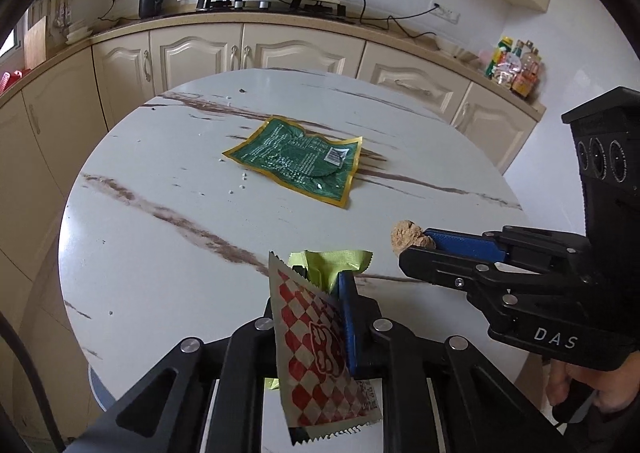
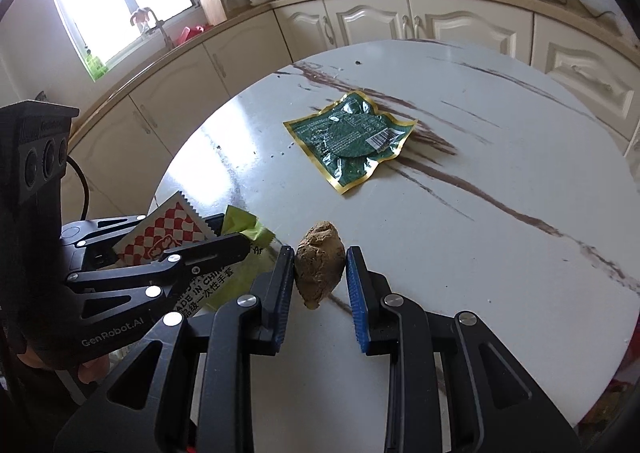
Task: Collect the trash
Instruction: 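Lift the packet and nut and carry them over the blue bucket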
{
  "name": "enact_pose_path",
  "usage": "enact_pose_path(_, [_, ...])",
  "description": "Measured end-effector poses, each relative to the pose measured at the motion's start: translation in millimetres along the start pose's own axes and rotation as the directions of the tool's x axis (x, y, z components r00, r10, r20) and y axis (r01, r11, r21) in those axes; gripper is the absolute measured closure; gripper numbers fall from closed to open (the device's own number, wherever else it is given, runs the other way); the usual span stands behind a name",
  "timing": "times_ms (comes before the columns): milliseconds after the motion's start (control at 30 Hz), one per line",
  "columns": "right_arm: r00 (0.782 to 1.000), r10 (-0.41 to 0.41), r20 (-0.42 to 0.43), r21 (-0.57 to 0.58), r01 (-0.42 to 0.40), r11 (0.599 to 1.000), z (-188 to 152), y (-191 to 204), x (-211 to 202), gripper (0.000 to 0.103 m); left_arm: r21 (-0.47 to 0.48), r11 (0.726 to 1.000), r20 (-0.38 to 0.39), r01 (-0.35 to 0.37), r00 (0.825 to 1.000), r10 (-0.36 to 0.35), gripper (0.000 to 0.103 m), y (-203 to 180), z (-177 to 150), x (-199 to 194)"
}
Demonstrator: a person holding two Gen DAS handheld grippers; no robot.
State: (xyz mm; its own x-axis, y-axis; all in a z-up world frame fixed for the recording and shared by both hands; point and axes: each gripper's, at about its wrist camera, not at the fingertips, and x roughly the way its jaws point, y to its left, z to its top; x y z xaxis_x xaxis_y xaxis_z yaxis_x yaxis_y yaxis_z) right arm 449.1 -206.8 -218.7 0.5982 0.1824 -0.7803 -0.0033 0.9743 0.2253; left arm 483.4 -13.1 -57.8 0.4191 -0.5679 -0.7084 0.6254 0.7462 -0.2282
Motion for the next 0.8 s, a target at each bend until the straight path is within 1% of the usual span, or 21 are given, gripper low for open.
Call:
enact_pose_path(133, [0.999, -0.024, 0.033, 0.017, 0.024, 1.000, -4, 0, -14, 0.078, -0.023, 1.000, 0.043, 0.020, 0.999, -0.019, 0.093, 3, -6, -24])
enact_pose_path(233, [0.998, -0.040, 0.048, 0.031, 0.038, 0.999, -5, 1, -22, 0.078, -0.052, 0.996, 0.066, 0.077, 0.995, -0.073, 0.093, 6, -11, -35])
enact_pose_path(267, [0.998, -0.047, 0.048, 0.034, 0.046, 0.998, -6, 2, -23, 0.078, -0.056, 0.995, 0.067, 0.079, 0.995, -0.075, 0.093, 6, -13, -34])
enact_pose_path(333, [0.998, -0.049, 0.047, 0.040, 0.048, 0.998, -8, 3, -25, 0.078, -0.073, 0.995, 0.053, 0.073, 0.996, -0.069, 0.092, 9, -18, -32])
enact_pose_path(400, [0.998, -0.054, 0.043, 0.042, 0.052, 0.998, -12, 6, -26, 0.078, -0.087, 0.995, 0.050, 0.046, 0.998, -0.042, 0.089, 10, -23, -29])
enact_pose_path(433, [0.998, -0.051, 0.044, 0.044, 0.049, 0.998, -13, 7, -26, 0.078, -0.098, 0.994, 0.040, 0.043, 0.998, -0.039, 0.088, 12, -27, -28])
enact_pose_path(500, [0.998, -0.047, 0.043, 0.043, 0.045, 0.998, -17, 10, -27, 0.078, -0.120, 0.991, 0.032, 0.052, 0.998, -0.048, 0.082, 14, -32, -26])
enact_pose_path(567, [0.998, -0.046, 0.046, 0.045, 0.043, 0.998, -21, 12, -27, 0.078, -0.122, 0.992, 0.044, 0.035, 0.999, -0.030, 0.081, 14, -35, -24])
enact_pose_path(633, [0.998, -0.042, 0.045, 0.049, 0.040, 0.998, -22, 12, -26, 0.078, -0.130, 0.992, 0.061, -0.002, 0.998, 0.010, 0.081, 15, -38, -24])
enact_pose_path(667, [0.998, -0.044, 0.049, 0.048, 0.042, 0.998, -23, 12, -27, 0.078, -0.135, 0.991, 0.083, 0.011, 0.997, 0.000, 0.083, 17, -40, -26])
enact_pose_path(700, [0.998, -0.045, 0.049, 0.049, 0.042, 0.998, -24, 11, -27, 0.078, -0.144, 0.990, 0.105, 0.014, 0.995, 0.001, 0.084, 18, -41, -29])
enact_pose_path(767, [0.998, -0.043, 0.055, 0.054, 0.040, 0.998, -24, 8, -27, 0.078, -0.147, 0.989, 0.135, 0.000, 0.991, 0.020, 0.087, 20, -42, -29])
enact_pose_path(800, [0.997, -0.044, 0.057, 0.057, 0.040, 0.998, -24, 7, -27, 0.078, -0.145, 0.989, 0.140, 0.001, 0.990, 0.020, 0.087, 21, -43, -28])
